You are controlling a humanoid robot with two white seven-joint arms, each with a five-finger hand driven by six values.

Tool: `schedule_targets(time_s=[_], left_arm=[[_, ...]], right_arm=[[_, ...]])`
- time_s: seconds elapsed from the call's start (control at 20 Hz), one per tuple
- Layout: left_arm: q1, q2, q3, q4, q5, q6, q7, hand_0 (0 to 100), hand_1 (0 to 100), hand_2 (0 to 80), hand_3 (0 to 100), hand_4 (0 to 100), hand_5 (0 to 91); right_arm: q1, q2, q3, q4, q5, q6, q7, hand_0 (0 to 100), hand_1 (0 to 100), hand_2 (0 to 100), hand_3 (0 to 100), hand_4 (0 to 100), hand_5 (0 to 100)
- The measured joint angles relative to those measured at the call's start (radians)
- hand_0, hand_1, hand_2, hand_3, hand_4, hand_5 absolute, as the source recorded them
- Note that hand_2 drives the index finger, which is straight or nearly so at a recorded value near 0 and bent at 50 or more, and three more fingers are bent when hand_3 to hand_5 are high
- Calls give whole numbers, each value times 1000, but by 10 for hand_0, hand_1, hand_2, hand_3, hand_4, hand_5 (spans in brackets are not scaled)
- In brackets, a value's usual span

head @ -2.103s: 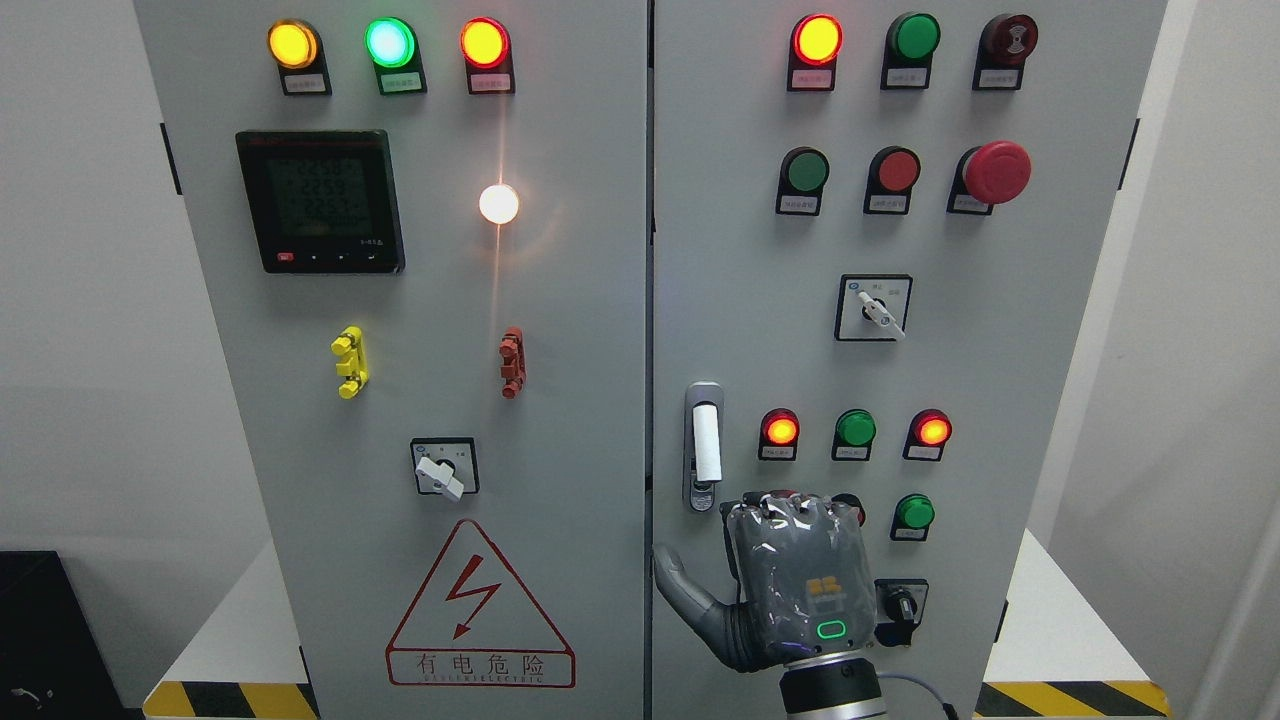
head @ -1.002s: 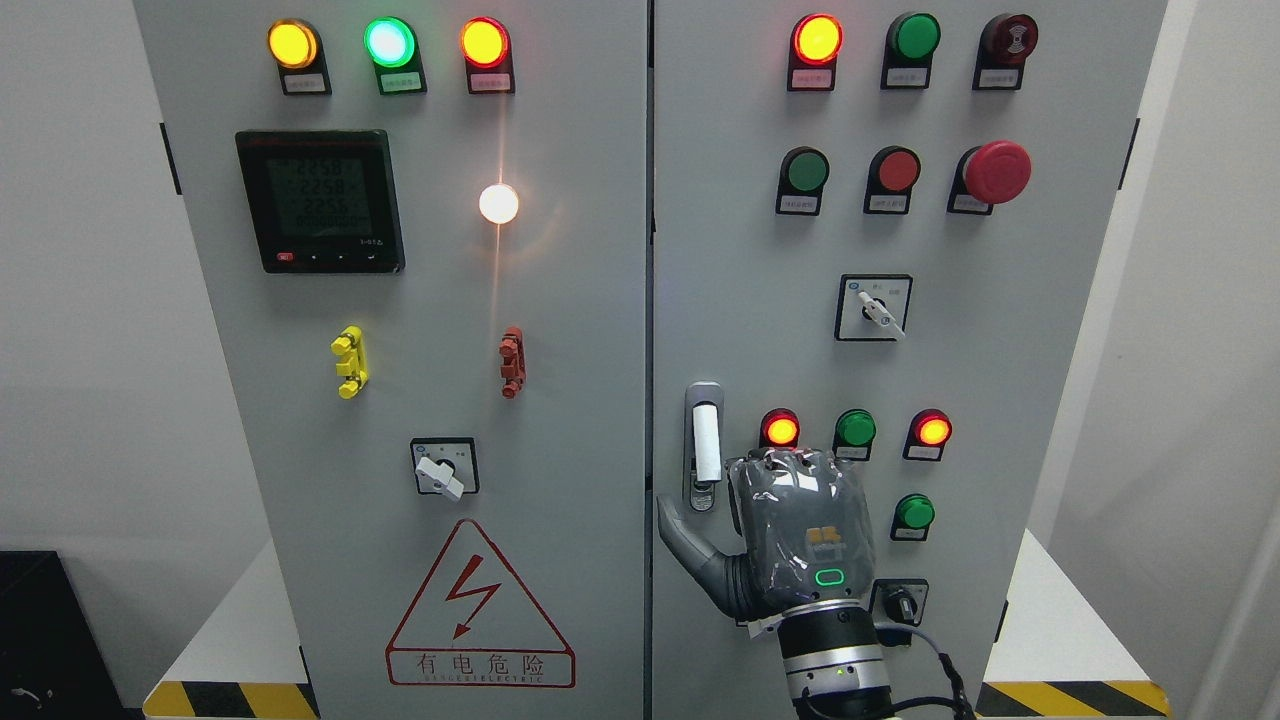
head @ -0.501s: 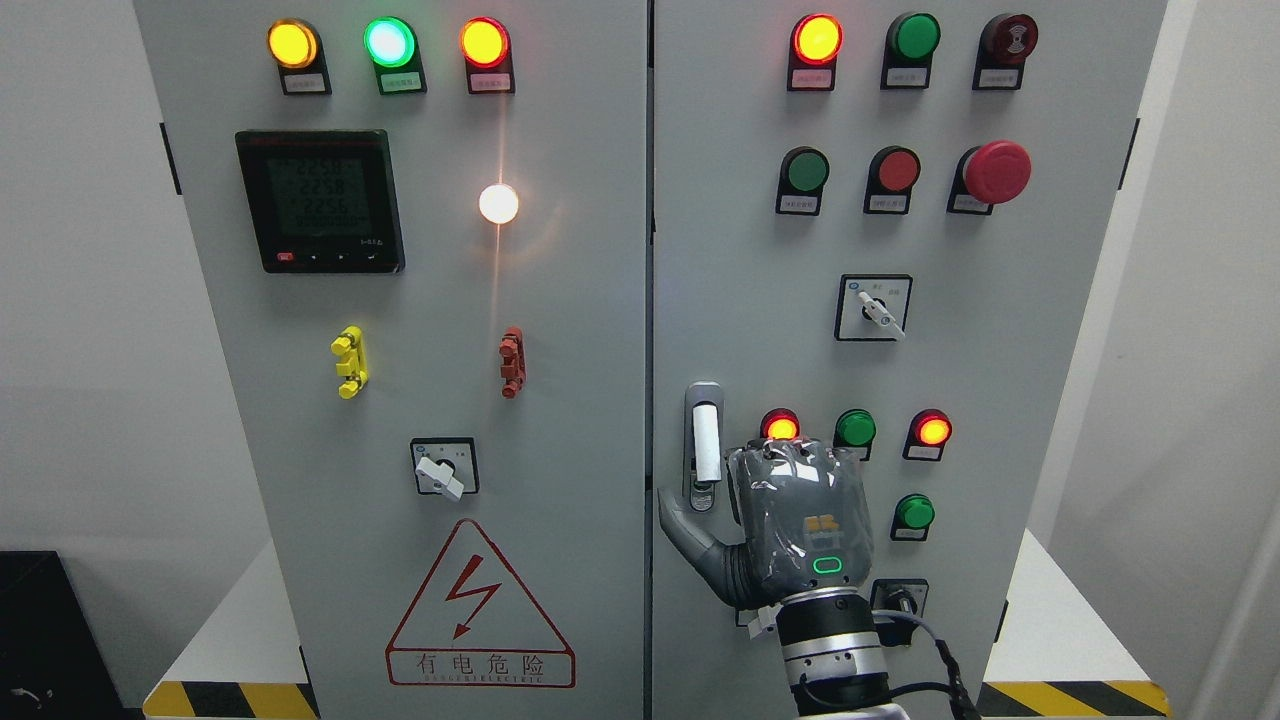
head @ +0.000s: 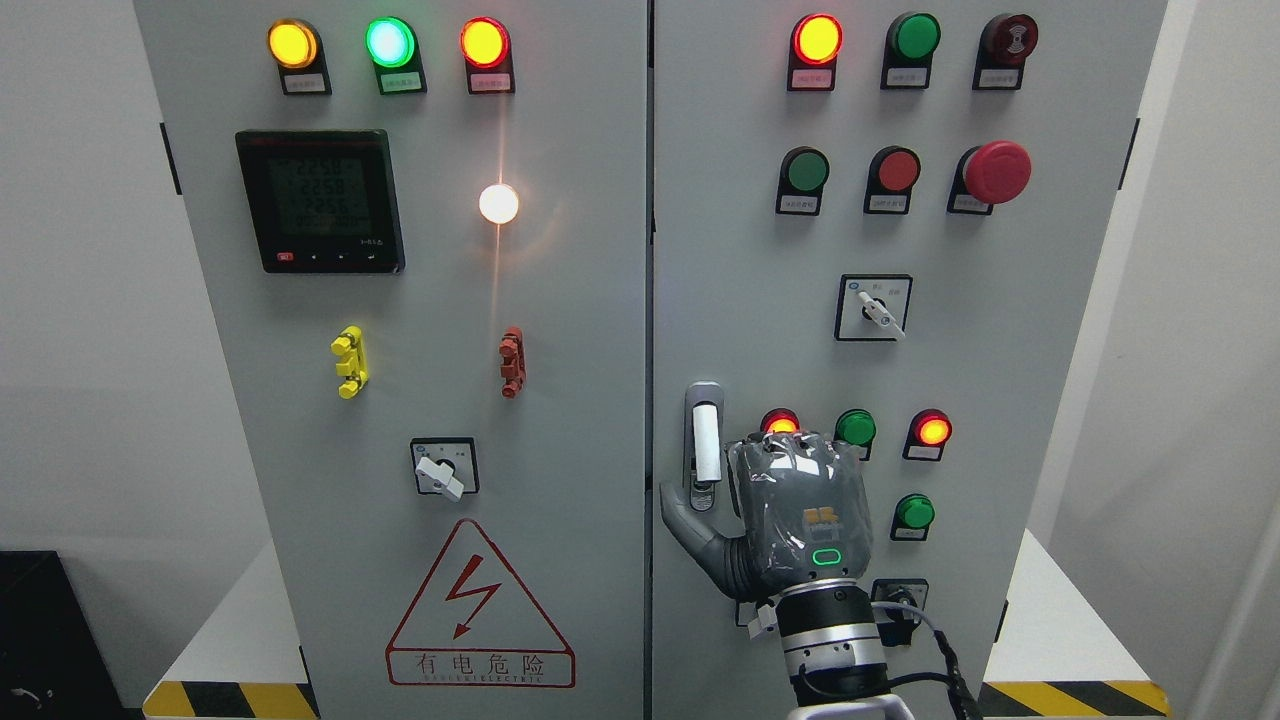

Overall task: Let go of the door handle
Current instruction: 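Move the right hand up and close fingers around the handle, then turn the gripped handle sideways with the right hand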

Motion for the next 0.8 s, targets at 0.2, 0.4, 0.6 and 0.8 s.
schedule_targets(time_s=[0.2, 0.4, 0.6, 0.8], left_arm=[[0, 0, 0, 0, 0, 0, 0, 120, 556, 0, 0, 0, 0], [0, 0, 0, 0, 0, 0, 0, 120, 556, 0, 0, 0, 0], [0, 0, 0, 0, 0, 0, 0, 120, 556, 0, 0, 0, 0], [0, 0, 0, 0, 0, 0, 0, 120, 556, 0, 0, 0, 0]], right_arm=[[-3, 0, -4, 3, 0, 5, 3, 307, 245, 971, 1000, 1000, 985], [-4, 0, -7, 7, 0, 5, 2, 328, 245, 969, 1000, 1000, 985], [-6, 0, -10, 9, 0, 5, -1, 356, 244, 971, 1000, 1000, 984], [-7, 0, -11, 11, 0, 5, -2, 377, 250, 972, 1000, 1000, 984]])
